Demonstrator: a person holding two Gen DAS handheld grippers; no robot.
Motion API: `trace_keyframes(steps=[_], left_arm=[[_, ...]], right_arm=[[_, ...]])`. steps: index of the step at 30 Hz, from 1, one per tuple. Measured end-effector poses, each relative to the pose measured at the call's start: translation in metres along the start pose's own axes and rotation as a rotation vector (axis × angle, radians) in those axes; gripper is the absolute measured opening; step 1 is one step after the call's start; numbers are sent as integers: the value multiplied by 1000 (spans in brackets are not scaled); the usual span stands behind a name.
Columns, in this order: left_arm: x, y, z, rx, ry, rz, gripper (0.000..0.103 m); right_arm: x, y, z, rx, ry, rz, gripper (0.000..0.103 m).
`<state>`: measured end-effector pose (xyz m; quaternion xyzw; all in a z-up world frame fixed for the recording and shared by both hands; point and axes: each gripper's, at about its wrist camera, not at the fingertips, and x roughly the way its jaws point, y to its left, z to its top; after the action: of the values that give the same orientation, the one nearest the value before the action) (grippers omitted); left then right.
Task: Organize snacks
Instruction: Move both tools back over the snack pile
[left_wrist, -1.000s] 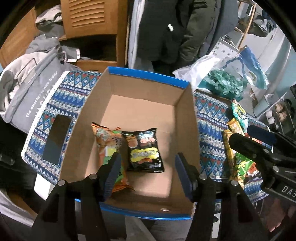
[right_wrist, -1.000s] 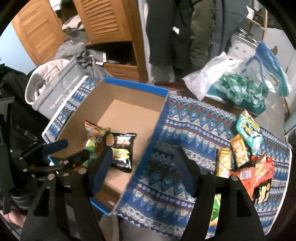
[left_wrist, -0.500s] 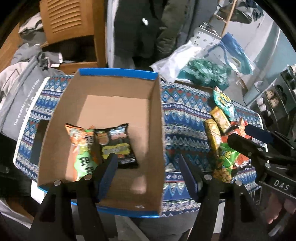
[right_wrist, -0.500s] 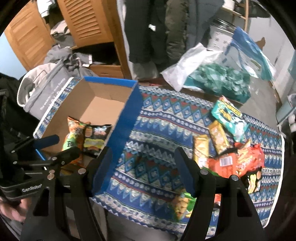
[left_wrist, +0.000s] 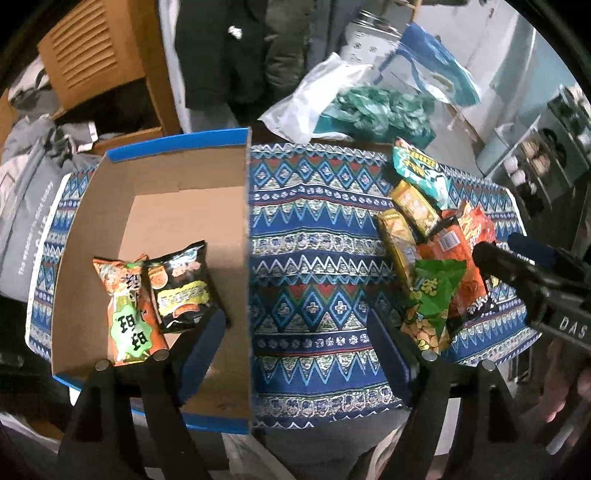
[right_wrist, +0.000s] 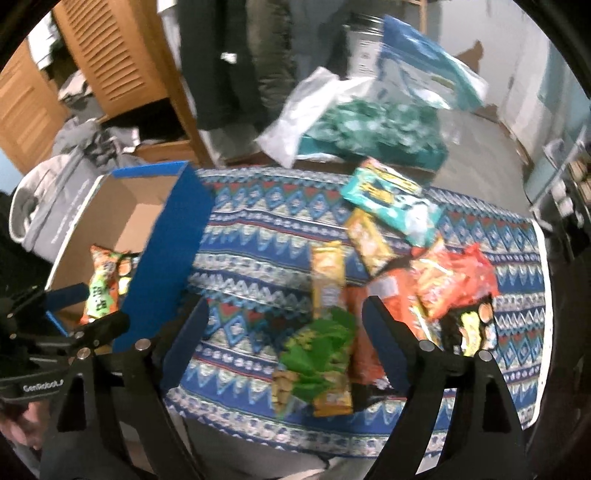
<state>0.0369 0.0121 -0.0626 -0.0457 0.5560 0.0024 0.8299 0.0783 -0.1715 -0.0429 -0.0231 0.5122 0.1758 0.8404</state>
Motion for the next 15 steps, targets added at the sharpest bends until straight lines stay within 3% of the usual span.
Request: trace_keyframes(steps=[7,11,15], left_arm=[[12,-28,2,49,34,-2,81],[20,-48,0,94,37,-15,81],[28,-67,-1,156,35,-5,81]], right_arm=[[2,-37,-8,74,16,-36,84],[10,-60,-13,127,68,-28,84],[12,-77,-18,143,50,-66,84]])
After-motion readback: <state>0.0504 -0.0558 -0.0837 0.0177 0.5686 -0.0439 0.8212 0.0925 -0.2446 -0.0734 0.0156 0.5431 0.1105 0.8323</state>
